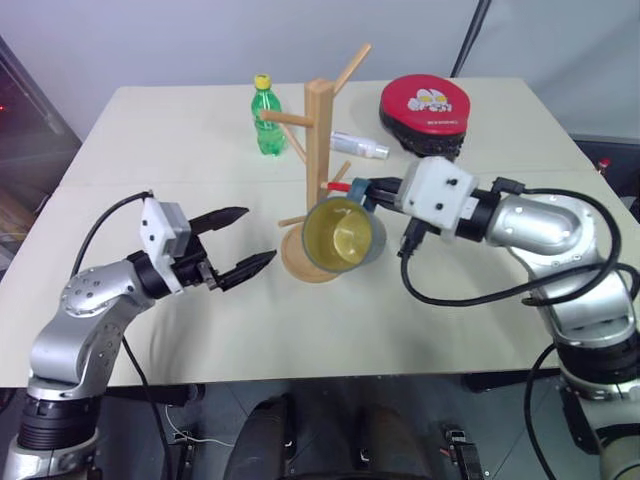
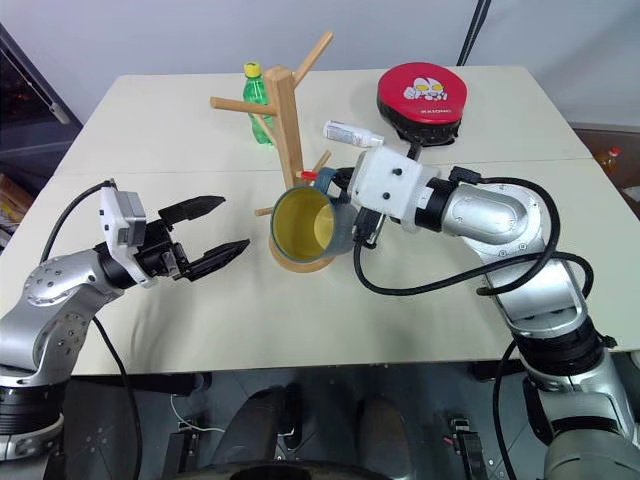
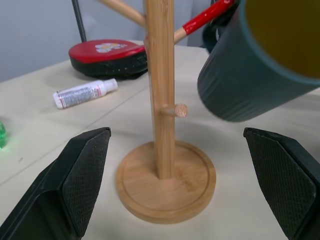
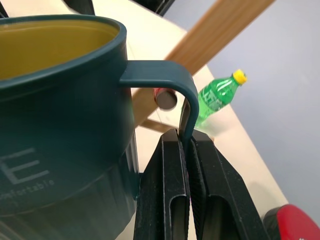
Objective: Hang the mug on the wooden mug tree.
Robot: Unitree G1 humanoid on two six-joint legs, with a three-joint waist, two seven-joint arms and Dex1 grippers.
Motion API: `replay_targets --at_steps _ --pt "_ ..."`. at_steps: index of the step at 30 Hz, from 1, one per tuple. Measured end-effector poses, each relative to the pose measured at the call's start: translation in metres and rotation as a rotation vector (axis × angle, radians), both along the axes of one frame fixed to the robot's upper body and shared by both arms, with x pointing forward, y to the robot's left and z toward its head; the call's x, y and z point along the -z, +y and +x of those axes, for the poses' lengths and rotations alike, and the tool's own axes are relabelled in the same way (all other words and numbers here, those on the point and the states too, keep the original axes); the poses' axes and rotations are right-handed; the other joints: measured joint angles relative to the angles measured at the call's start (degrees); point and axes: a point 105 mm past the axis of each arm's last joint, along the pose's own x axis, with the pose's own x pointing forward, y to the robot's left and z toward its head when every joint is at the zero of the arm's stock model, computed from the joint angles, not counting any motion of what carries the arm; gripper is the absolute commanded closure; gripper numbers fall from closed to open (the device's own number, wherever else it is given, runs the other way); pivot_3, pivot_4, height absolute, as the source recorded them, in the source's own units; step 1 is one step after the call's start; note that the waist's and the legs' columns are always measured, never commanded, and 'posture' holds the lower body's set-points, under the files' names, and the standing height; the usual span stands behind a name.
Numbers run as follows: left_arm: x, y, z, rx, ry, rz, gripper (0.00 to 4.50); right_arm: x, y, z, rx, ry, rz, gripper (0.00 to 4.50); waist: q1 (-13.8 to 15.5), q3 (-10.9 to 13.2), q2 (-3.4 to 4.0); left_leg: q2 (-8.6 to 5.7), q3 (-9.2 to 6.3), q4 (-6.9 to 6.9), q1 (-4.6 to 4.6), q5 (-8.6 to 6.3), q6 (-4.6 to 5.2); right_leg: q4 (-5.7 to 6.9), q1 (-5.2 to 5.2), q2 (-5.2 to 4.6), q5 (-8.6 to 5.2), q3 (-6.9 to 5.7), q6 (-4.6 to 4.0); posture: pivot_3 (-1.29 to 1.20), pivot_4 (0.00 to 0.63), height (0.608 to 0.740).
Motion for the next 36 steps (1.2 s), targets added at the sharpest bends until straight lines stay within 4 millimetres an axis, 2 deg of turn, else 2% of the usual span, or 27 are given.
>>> replay_targets --at_steps 14,17,21,24,27,30,33,36 --pt "-0.009 -0.007 -0.003 0.023 -0.012 -0.009 0.00 0.003 0.007 0.019 0.035 -0.001 -0.026 4.45 0.0 0.0 -0.01 -0.03 0.01 0.04 0.00 0.01 0.01 0.08 0.01 0.08 0.01 -0.07 0.04 0.00 0.150 0.740" --pt "-0.009 -0.007 -0.003 0.023 -0.012 -0.010 0.00 0.003 0.008 0.019 0.034 -0.003 -0.026 3.64 0.0 0.0 -0.02 -0.03 0.01 0.05 0.00 0.02 0.00 0.10 0.01 0.13 0.02 -0.07 0.06 0.00 0.150 0.740" --pt "-0.009 -0.007 -0.003 0.024 -0.012 -0.011 0.00 0.001 0.007 0.019 0.036 -0.009 -0.024 1.69 0.0 0.0 -0.02 -0.03 0.01 0.05 0.00 0.02 0.00 0.11 0.00 0.17 0.03 -0.08 0.07 0.00 0.150 0.740" --pt "-0.009 -0.007 -0.003 0.024 -0.012 -0.010 0.00 -0.002 0.004 0.018 0.040 -0.024 -0.029 1.69 0.0 0.0 -0.03 -0.03 0.01 0.05 0.00 0.02 0.00 0.12 0.00 0.19 0.03 -0.07 0.07 0.00 0.150 0.740" --pt "-0.009 -0.007 -0.002 0.021 -0.010 -0.011 0.00 -0.014 -0.012 0.010 0.050 -0.046 -0.023 1.69 0.2 0.0 -0.08 -0.03 0.00 0.06 0.00 0.02 0.00 0.10 0.04 0.18 0.02 -0.09 0.08 0.00 0.150 0.740" --pt "-0.005 -0.002 0.000 -0.009 0.010 -0.019 0.00 -0.018 -0.034 -0.001 0.066 -0.003 0.060 1.69 0.4 0.1 -0.17 -0.03 0.00 0.07 0.00 0.01 0.01 0.07 0.09 0.08 0.03 -0.09 0.09 0.00 0.150 0.740" --pt "0.005 0.009 0.007 -0.077 0.049 -0.044 0.00 -0.007 -0.059 -0.007 0.108 0.098 0.187 1.69 0.3 0.1 -0.19 -0.02 0.00 0.08 0.01 0.01 0.01 0.10 0.09 0.08 0.03 -0.09 0.09 0.00 0.150 0.740" --pt "0.025 0.028 0.020 -0.221 0.085 -0.049 0.00 0.024 -0.085 -0.009 0.187 0.222 0.378 1.69 0.1 0.0 -0.26 0.00 0.01 0.04 0.10 0.01 0.01 0.12 0.14 0.08 0.03 -0.08 0.09 0.00 0.150 0.740"
